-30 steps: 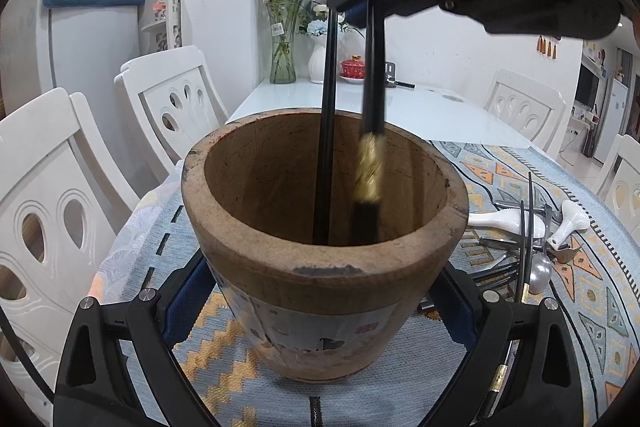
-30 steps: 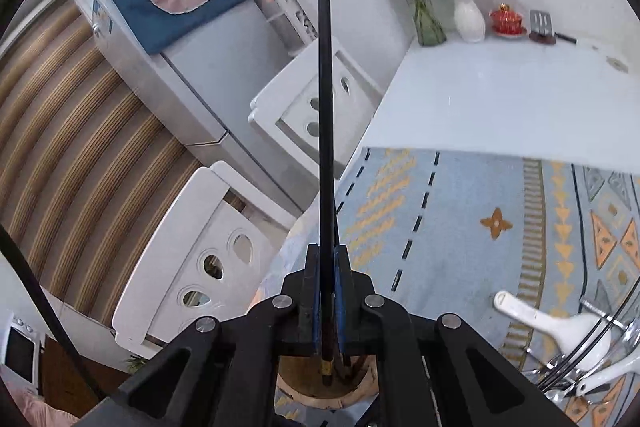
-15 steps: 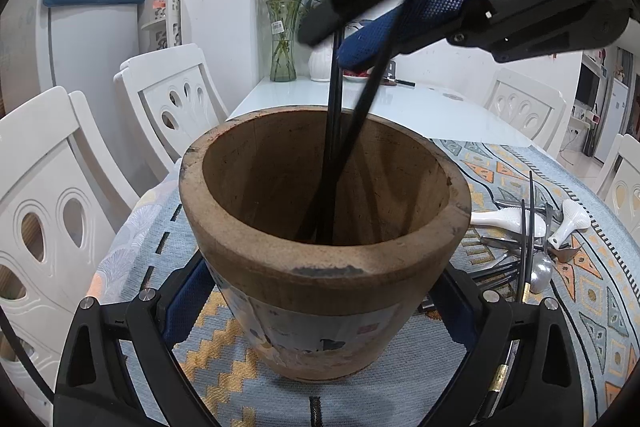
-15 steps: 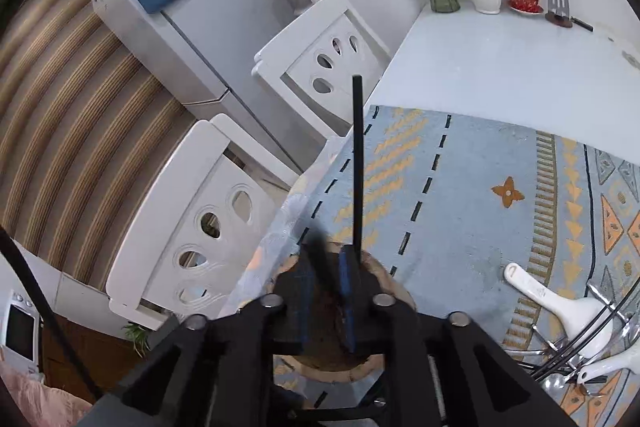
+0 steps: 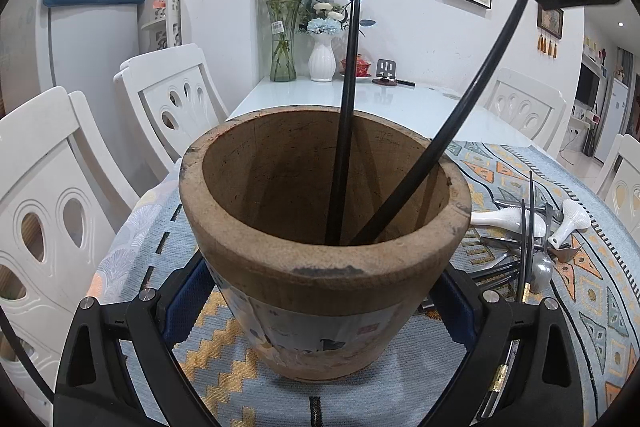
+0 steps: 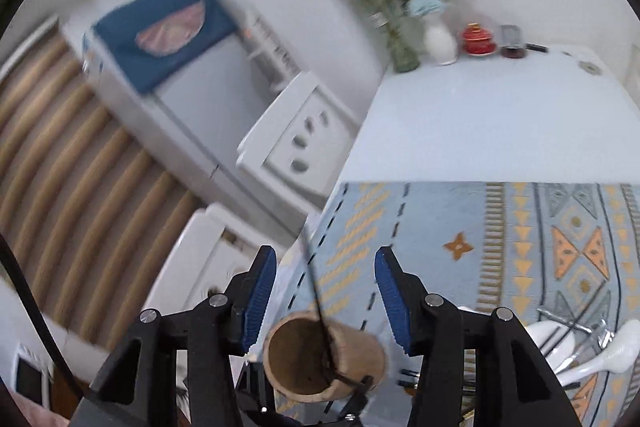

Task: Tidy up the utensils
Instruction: 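Open the right tool and move it back to the utensil pile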

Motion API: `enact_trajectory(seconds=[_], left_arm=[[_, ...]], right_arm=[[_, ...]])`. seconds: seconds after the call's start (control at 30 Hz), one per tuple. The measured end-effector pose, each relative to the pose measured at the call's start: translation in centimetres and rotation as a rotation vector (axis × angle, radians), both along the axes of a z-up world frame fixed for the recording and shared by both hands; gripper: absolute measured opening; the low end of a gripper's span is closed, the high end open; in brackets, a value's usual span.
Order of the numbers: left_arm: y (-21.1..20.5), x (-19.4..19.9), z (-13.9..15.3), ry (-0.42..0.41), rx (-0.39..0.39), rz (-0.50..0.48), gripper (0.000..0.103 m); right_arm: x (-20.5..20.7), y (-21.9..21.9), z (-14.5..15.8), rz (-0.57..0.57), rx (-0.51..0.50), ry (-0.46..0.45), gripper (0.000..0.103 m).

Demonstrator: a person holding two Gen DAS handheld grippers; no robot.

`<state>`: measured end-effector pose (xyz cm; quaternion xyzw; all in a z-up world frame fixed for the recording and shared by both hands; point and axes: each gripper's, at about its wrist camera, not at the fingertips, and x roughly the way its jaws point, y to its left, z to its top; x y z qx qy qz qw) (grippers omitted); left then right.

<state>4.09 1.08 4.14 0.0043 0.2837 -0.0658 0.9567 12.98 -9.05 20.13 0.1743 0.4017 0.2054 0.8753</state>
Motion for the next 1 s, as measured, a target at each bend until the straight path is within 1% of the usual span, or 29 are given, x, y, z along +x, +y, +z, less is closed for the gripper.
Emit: enact_trajectory(seconds=[0.1,0.17,0.2,0.33,0.43,0.5,0.6,0.73,0.8,0.93,1.0], left_arm=[[0.0,0.0,0.0,0.0,0.002,0.0,0.097],[0.0,0.0,0.0,0.0,0.002,0.0,0.097],[0.0,0.0,0.0,0.0,0.002,0.0,0.097],[0.0,0.0,0.0,0.0,0.001,0.0,0.097],[0.0,0.0,0.0,0.0,0.002,0.0,0.097],[0.0,0.0,0.0,0.0,0.002,0.0,0.097],[0.0,0.0,0.0,0.0,0.003,0.0,0.097],[0.1,0.1,0.0,0.007,0.007,0.001,0.097],[0.1,0.1,0.0,0.007,0.005,0.0,0.097],[0.2,0.1,0.0,0.009,0.004,0.0,0.097],[0.2,0.2,-0.1,0.011,0.002,-0.001,0.097]], right_arm=[[-0.1,-3.2,0.1,-0.075,0.055,0.019,0.049],[-0.3,-5.3,-0.4,-0.134,0.079,0.054,0.05],[-0.2,-6.5,-1.1,-0.174,0.077,0.103,0.05],[-0.6,-10.0,-4.6,-0.26,0.107,0.253,0.05],[-1.5,-11.8,-7.2,-0.319,0.147,0.341,0.05],[-1.9,-12.6,-8.8,-0.348,0.156,0.396,0.05],[-2.7,-12.9,-11.1,-0.368,0.16,0.467,0.05],[-3.2,-12.6,-14.0,-0.359,0.125,0.55,0.05],[-3.4,-12.4,-15.2,-0.352,0.133,0.576,0.05],[-3.5,-11.9,-17.6,-0.359,0.117,0.635,0.05],[-3.5,-11.7,-18.6,-0.351,0.142,0.647,0.049]])
